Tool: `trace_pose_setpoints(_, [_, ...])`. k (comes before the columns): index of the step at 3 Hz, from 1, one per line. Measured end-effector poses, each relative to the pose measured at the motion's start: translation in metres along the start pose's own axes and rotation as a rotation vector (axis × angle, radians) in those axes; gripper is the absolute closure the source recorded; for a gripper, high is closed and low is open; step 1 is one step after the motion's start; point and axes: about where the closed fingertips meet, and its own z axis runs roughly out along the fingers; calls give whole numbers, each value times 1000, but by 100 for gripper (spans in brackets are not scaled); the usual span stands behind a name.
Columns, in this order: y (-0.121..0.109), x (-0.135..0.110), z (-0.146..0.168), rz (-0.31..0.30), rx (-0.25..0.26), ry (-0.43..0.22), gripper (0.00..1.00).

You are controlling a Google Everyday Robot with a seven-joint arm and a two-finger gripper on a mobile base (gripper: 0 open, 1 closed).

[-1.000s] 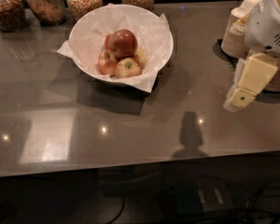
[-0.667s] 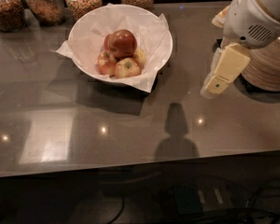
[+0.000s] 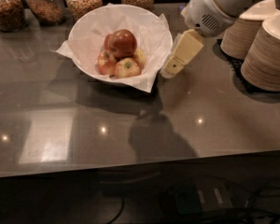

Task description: Pick apple from white bowl

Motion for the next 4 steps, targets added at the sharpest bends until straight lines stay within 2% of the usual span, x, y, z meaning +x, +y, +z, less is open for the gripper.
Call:
trace_pose_setpoints(1, [-4,-31,29,8,-23,-49,0])
trace_pose_setpoints(3, [-9,-83,80,40,-30,-92,0])
trace_pose_setpoints(4, [-16,-96,97,64,-5,-103,0])
